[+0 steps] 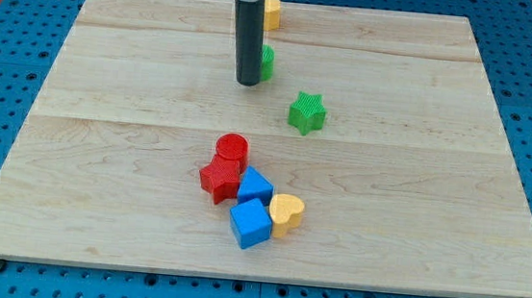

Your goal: Push the green circle into the yellow hexagon

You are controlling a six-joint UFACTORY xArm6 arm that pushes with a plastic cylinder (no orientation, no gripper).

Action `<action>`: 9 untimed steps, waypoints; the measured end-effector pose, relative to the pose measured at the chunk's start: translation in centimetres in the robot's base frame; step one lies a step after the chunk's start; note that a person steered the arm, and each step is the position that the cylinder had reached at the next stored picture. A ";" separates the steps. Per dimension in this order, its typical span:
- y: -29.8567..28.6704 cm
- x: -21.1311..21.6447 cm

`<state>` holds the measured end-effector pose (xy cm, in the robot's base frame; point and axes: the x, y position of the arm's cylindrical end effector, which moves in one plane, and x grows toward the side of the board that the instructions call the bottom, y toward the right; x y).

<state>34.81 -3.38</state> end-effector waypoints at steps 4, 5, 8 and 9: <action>3.2 -4.4; 6.2 -4.4; 6.5 -6.2; 4.8 -7.4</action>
